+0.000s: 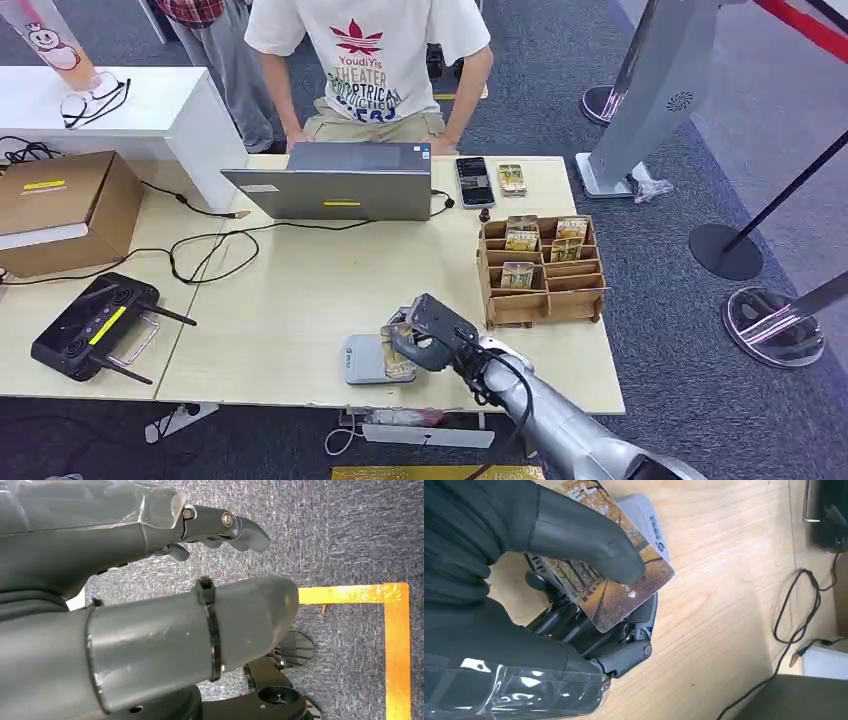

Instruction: Pass the card to the sensor for recognition and then transmit it.

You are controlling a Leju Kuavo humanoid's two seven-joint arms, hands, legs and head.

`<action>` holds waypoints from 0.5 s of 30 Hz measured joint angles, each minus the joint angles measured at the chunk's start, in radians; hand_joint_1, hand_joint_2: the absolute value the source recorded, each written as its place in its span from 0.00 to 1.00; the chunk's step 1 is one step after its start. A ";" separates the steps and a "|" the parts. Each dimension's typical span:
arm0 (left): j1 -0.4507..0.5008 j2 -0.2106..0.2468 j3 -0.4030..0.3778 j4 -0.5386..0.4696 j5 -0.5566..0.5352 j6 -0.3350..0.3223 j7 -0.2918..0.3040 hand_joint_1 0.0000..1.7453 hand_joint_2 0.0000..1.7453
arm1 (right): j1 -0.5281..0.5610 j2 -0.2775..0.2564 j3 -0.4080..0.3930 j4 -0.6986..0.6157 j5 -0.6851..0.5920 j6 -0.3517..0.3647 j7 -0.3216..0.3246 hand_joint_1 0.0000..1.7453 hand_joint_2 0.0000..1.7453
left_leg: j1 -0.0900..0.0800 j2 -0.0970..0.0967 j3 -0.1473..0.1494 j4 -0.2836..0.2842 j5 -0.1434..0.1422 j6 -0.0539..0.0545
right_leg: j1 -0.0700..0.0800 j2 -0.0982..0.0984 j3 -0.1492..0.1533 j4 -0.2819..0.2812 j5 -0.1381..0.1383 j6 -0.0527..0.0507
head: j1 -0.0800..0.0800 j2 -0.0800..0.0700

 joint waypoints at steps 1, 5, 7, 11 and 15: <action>-0.001 0.000 0.000 0.000 0.000 0.000 0.000 0.00 0.00 | -0.006 0.003 0.005 0.007 0.000 0.003 0.000 1.00 1.00 | 0.000 0.000 0.000 0.000 0.000 0.000 | 0.000 0.000 0.000 0.000 0.000 0.000 | 0.000 0.000; -0.001 0.000 0.000 0.000 0.000 0.000 0.000 0.00 0.00 | -0.025 0.012 0.017 0.026 -0.008 0.011 -0.002 1.00 1.00 | 0.000 0.000 0.000 0.000 0.000 0.000 | 0.000 0.000 0.000 0.000 0.000 0.000 | 0.000 0.000; -0.001 0.000 0.000 0.000 0.000 0.000 0.000 0.00 0.00 | -0.037 0.016 0.020 0.034 -0.022 0.010 -0.008 1.00 1.00 | 0.000 0.000 0.000 0.000 0.000 0.000 | 0.000 0.000 0.000 0.000 0.000 0.000 | 0.000 0.000; -0.001 0.000 0.000 0.000 0.000 0.000 0.000 0.00 0.00 | -0.061 0.021 0.021 0.045 -0.043 0.001 -0.010 1.00 1.00 | 0.000 0.000 0.000 0.000 0.000 0.000 | 0.000 0.000 0.000 0.000 0.000 0.000 | 0.000 0.000; -0.001 0.000 0.000 0.000 0.000 0.000 0.000 0.00 0.00 | -0.077 0.022 0.021 0.056 -0.058 -0.013 -0.003 1.00 1.00 | 0.000 0.000 0.000 0.000 0.000 0.000 | 0.000 0.000 0.000 0.000 0.000 0.000 | 0.000 0.000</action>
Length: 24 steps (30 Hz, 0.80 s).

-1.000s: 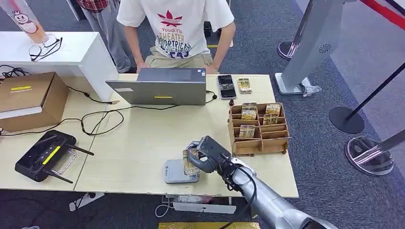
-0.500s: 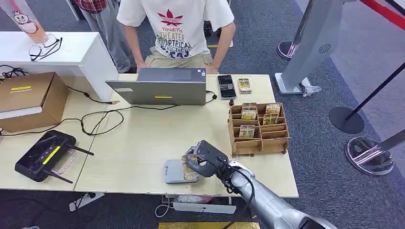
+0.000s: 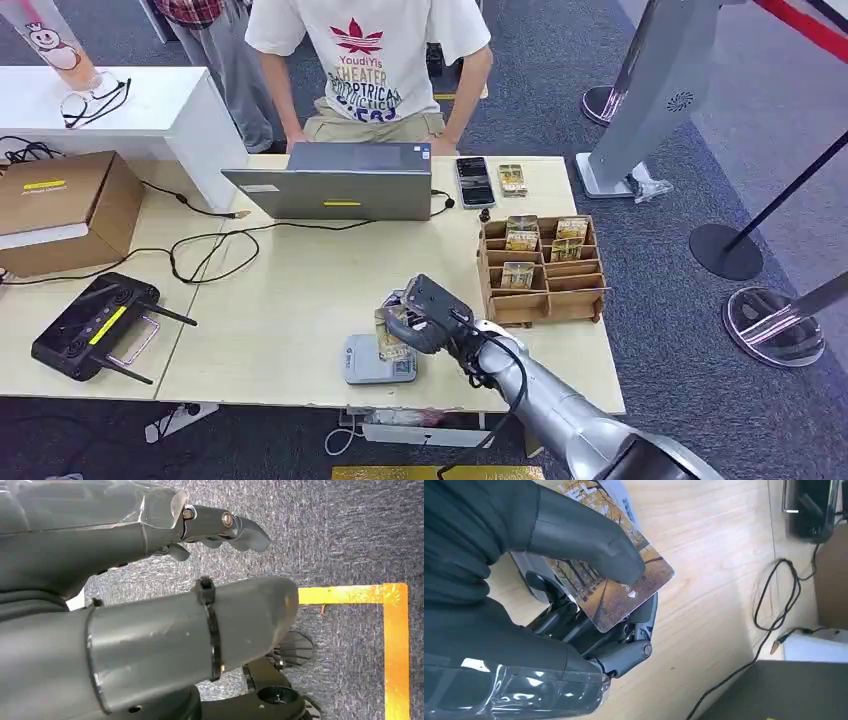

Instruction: Pass the card to the sensor for recognition and then transmit it.

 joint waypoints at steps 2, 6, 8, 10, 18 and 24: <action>0.000 0.000 0.000 0.000 0.000 0.000 0.000 0.00 0.00 | -0.007 0.001 0.000 0.008 -0.001 -0.011 0.003 1.00 1.00 | 0.000 0.000 0.000 0.000 0.000 0.000 | 0.000 0.000 0.000 0.000 0.000 0.000 | 0.000 0.000; 0.000 -0.001 0.000 0.000 0.000 0.000 0.002 0.00 0.00 | -0.017 0.004 0.000 0.025 0.001 -0.018 0.012 1.00 1.00 | 0.000 0.000 0.000 0.000 0.000 0.000 | 0.000 0.000 0.000 0.000 0.000 0.000 | 0.000 0.000; 0.000 -0.001 0.000 0.000 0.000 0.000 0.003 0.00 0.00 | -0.019 0.007 0.000 0.032 0.005 -0.021 0.015 1.00 1.00 | 0.000 0.000 0.000 0.000 0.000 0.000 | 0.000 0.000 0.000 0.000 0.000 0.000 | 0.000 0.000; 0.000 -0.001 0.000 0.000 0.002 0.001 0.008 0.00 0.00 | -0.020 0.011 0.002 0.040 0.006 -0.030 0.019 1.00 1.00 | 0.000 0.000 0.000 0.000 0.000 0.000 | 0.000 0.000 0.000 0.000 0.000 0.000 | 0.000 0.000; 0.002 0.000 0.000 0.000 0.008 0.002 0.009 0.00 0.00 | -0.028 0.029 0.003 0.071 0.009 -0.051 0.035 1.00 1.00 | 0.000 0.000 0.000 0.000 0.000 0.000 | 0.000 0.000 0.000 0.000 0.000 0.000 | 0.000 0.000; 0.004 0.000 0.000 0.000 0.011 0.003 0.008 0.00 0.00 | -0.032 0.035 0.003 0.091 0.007 -0.062 0.045 1.00 1.00 | 0.000 0.000 0.000 0.000 0.000 0.000 | 0.000 0.000 0.000 0.000 0.000 0.000 | 0.000 0.000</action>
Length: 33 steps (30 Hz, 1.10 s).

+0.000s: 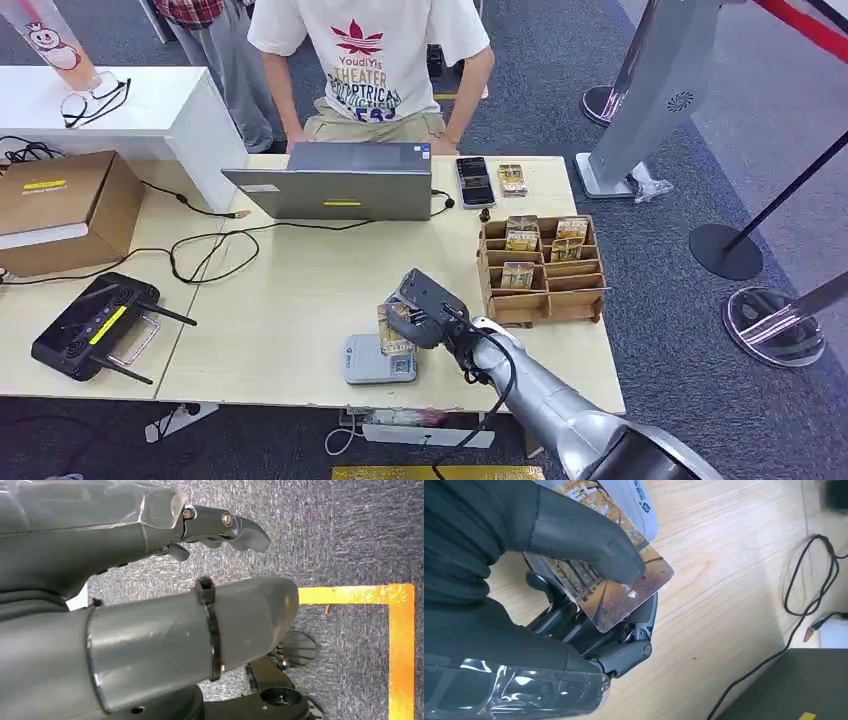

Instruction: Pass the card to the sensor for recognition and then transmit it.

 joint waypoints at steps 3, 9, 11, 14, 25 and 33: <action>0.000 0.000 0.000 0.000 0.000 0.000 0.000 0.00 0.00 | 0.000 0.002 0.000 0.007 0.000 -0.003 0.002 1.00 1.00 | 0.000 0.000 0.000 0.000 0.000 0.000 | 0.000 0.000 0.000 0.000 0.000 0.000 | 0.000 0.000; 0.000 0.000 0.000 0.000 0.000 0.000 -0.001 0.00 0.00 | 0.000 0.002 0.000 0.022 -0.006 -0.015 0.011 1.00 1.00 | 0.000 0.000 0.000 0.000 0.000 0.000 | 0.000 0.000 0.000 0.000 0.000 0.000 | 0.000 0.000; 0.000 0.000 0.000 0.000 0.000 0.000 -0.001 0.00 0.00 | 0.000 0.002 0.000 0.027 -0.006 -0.019 0.012 1.00 1.00 | 0.000 0.000 0.000 0.000 0.000 0.000 | 0.000 0.000 0.000 0.000 0.000 0.000 | 0.000 0.000; 0.000 0.000 0.000 0.000 0.000 0.003 -0.001 0.00 0.00 | 0.000 0.002 0.000 0.032 -0.007 -0.020 0.018 1.00 1.00 | 0.000 0.000 0.000 0.000 0.000 0.000 | 0.000 0.000 0.000 0.000 0.000 0.000 | 0.000 0.000; 0.000 -0.001 0.000 0.000 -0.006 0.006 -0.002 0.00 0.00 | 0.000 0.002 0.000 0.051 -0.009 -0.023 0.027 1.00 1.00 | 0.000 0.000 0.000 0.000 0.000 0.000 | 0.000 0.000 0.000 0.000 0.000 0.000 | 0.000 0.000; -0.002 -0.002 -0.001 0.000 -0.012 0.005 -0.002 0.00 0.00 | 0.003 0.002 0.000 0.062 -0.002 -0.019 0.031 1.00 1.00 | 0.000 0.000 0.000 0.000 0.000 0.000 | 0.000 0.000 0.000 0.000 0.000 0.000 | 0.000 0.000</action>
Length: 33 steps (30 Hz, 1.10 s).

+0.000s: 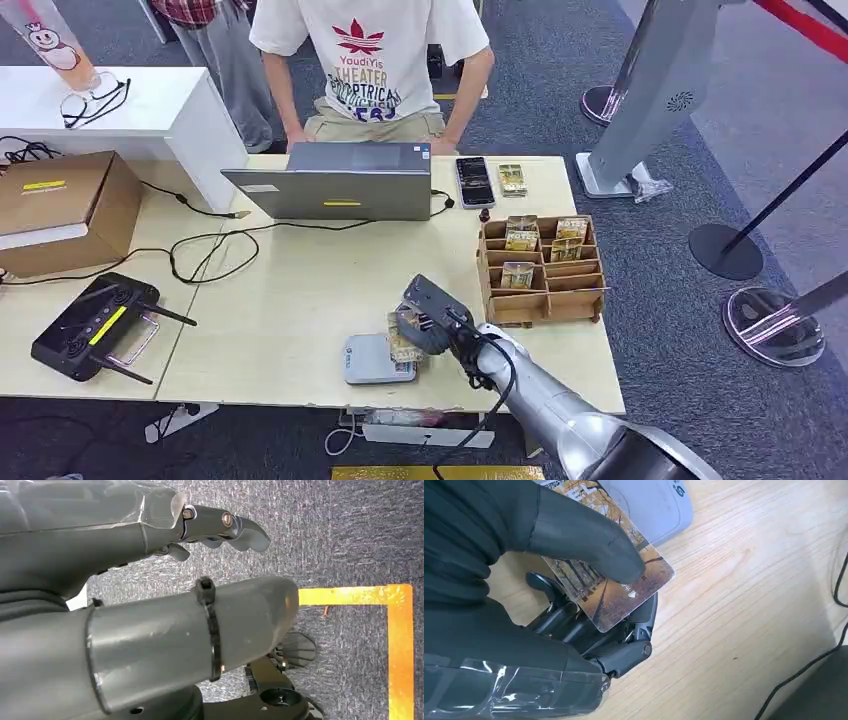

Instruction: Pass the card to the sensor for recognition and then transmit it.

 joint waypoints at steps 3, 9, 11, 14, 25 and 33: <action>-0.001 -0.002 -0.001 0.000 0.000 -0.001 0.000 0.00 0.00 | 0.002 0.000 0.000 0.003 0.002 0.002 0.005 1.00 1.00 | 0.000 0.000 0.000 0.000 0.000 0.000 | 0.000 0.000 0.000 0.000 0.000 0.000 | 0.000 0.000; -0.003 -0.004 -0.002 0.000 -0.001 -0.004 0.000 0.00 0.00 | 0.003 0.000 0.001 0.008 0.019 0.016 0.016 1.00 1.00 | 0.000 0.000 0.000 0.000 0.000 0.000 | 0.000 0.000 0.000 0.000 0.000 0.000 | 0.000 0.000; -0.004 -0.004 -0.002 0.000 -0.001 -0.004 0.000 0.00 0.00 | 0.003 0.000 0.006 0.010 0.028 0.019 0.022 1.00 1.00 | 0.000 0.000 0.000 0.000 0.000 0.000 | 0.000 0.000 0.000 0.000 0.000 0.000 | 0.000 0.000; -0.005 -0.004 -0.002 0.000 0.001 -0.004 0.000 0.00 0.00 | 0.003 0.000 0.018 0.011 0.038 0.030 0.032 1.00 1.00 | 0.000 0.000 0.000 0.000 0.000 0.000 | 0.000 0.000 0.000 0.000 0.000 0.000 | 0.000 0.000; -0.005 -0.004 -0.002 0.000 0.002 -0.003 0.000 0.00 0.00 | -0.005 0.000 0.055 0.016 0.071 0.055 0.051 1.00 1.00 | 0.000 0.000 0.000 0.000 0.000 0.000 | 0.000 0.000 0.000 0.000 0.000 0.000 | 0.000 0.000; -0.004 -0.014 -0.002 0.000 0.008 0.028 -0.009 0.00 0.00 | -0.019 0.000 0.077 0.023 0.079 0.068 0.053 1.00 1.00 | 0.000 0.000 0.000 0.000 0.000 0.000 | 0.000 0.000 0.000 0.000 0.000 0.000 | 0.000 0.000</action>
